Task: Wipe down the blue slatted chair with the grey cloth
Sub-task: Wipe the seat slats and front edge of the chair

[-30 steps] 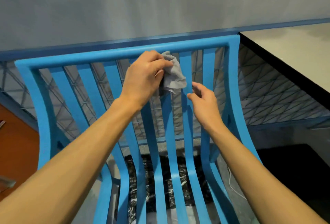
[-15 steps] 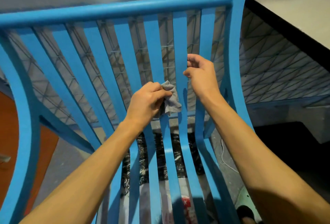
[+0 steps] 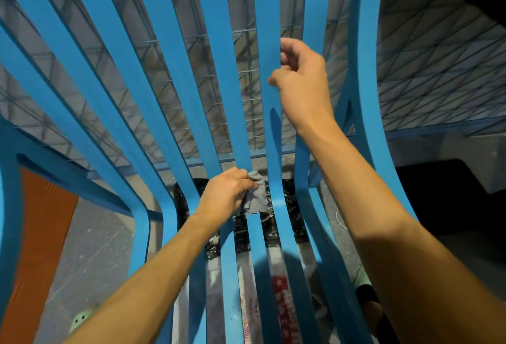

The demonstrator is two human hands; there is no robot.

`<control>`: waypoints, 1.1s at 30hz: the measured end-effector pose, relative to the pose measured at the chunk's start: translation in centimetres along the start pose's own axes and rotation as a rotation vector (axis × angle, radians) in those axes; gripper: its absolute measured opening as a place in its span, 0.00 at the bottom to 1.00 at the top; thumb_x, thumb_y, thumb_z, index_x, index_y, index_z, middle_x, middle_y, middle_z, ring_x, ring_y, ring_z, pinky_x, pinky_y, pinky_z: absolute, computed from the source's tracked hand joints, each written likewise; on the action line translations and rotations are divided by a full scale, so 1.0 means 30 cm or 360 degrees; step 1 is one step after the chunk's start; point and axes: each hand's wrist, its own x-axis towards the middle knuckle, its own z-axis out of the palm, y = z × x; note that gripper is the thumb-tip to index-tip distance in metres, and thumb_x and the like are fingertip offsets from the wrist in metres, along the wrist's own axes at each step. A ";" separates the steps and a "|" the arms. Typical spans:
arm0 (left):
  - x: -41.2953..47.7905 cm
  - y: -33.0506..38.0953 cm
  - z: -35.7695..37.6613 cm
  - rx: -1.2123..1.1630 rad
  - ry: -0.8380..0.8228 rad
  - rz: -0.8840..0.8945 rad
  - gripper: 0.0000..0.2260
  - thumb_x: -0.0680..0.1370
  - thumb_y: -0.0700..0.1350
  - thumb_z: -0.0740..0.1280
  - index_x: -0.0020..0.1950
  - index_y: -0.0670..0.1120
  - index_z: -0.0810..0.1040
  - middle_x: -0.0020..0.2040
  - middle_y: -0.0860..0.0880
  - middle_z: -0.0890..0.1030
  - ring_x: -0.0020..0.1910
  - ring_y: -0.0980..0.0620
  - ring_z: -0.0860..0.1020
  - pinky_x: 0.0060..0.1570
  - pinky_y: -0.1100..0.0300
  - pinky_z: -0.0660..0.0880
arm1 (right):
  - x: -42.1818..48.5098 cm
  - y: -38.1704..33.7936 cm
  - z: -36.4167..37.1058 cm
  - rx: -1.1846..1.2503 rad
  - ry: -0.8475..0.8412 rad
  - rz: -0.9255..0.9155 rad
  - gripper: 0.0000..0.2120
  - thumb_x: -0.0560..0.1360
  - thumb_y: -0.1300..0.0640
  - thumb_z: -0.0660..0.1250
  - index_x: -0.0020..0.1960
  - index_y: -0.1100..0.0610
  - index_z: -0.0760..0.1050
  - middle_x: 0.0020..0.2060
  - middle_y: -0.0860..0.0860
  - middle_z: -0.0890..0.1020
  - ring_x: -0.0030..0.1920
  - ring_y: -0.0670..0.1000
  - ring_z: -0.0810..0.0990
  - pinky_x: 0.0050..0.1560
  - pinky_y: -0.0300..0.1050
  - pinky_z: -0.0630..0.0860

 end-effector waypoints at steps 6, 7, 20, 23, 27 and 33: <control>-0.060 0.032 0.093 0.0011 -0.0058 -0.0244 0.13 0.68 0.32 0.75 0.48 0.47 0.86 0.38 0.50 0.79 0.39 0.45 0.78 0.28 0.51 0.78 | -0.052 0.014 -0.001 0.0034 0.0068 -0.0013 0.24 0.71 0.72 0.62 0.65 0.58 0.75 0.48 0.40 0.81 0.48 0.33 0.78 0.53 0.33 0.76; -0.072 0.040 0.106 0.0003 -0.0067 -0.0285 0.13 0.68 0.32 0.74 0.48 0.47 0.86 0.40 0.50 0.79 0.40 0.45 0.79 0.30 0.52 0.78 | -0.087 0.034 -0.008 0.0012 0.0076 0.0008 0.25 0.72 0.72 0.62 0.67 0.57 0.74 0.51 0.41 0.80 0.51 0.31 0.77 0.55 0.31 0.75; -0.175 0.127 0.028 -0.0714 -0.0304 -0.0890 0.18 0.77 0.34 0.65 0.66 0.45 0.78 0.61 0.50 0.81 0.61 0.54 0.78 0.62 0.71 0.68 | -0.723 0.513 0.004 -0.1129 -0.1046 0.0617 0.22 0.83 0.52 0.52 0.77 0.46 0.60 0.79 0.42 0.50 0.75 0.47 0.59 0.73 0.46 0.61; -0.211 0.145 0.005 -0.0777 -0.0301 -0.0925 0.20 0.77 0.34 0.64 0.68 0.46 0.76 0.64 0.50 0.79 0.63 0.56 0.77 0.62 0.73 0.66 | -0.704 0.500 0.034 -0.1324 -0.1115 0.0581 0.25 0.84 0.53 0.50 0.80 0.52 0.50 0.79 0.47 0.43 0.78 0.52 0.51 0.76 0.49 0.56; -0.199 0.179 0.018 -0.0836 -0.0364 -0.0877 0.22 0.79 0.36 0.63 0.73 0.46 0.70 0.64 0.46 0.79 0.61 0.51 0.78 0.53 0.75 0.66 | -0.635 0.511 0.103 -0.1400 -0.1011 0.0382 0.30 0.81 0.65 0.52 0.80 0.58 0.44 0.78 0.53 0.37 0.79 0.53 0.43 0.77 0.51 0.54; -0.158 0.151 0.024 -0.0858 -0.0416 -0.0982 0.25 0.80 0.38 0.60 0.76 0.49 0.64 0.56 0.43 0.81 0.48 0.50 0.78 0.42 0.71 0.68 | -0.576 0.561 0.110 -0.1363 -0.0677 0.0065 0.14 0.80 0.61 0.58 0.64 0.55 0.71 0.62 0.49 0.66 0.60 0.50 0.68 0.59 0.49 0.73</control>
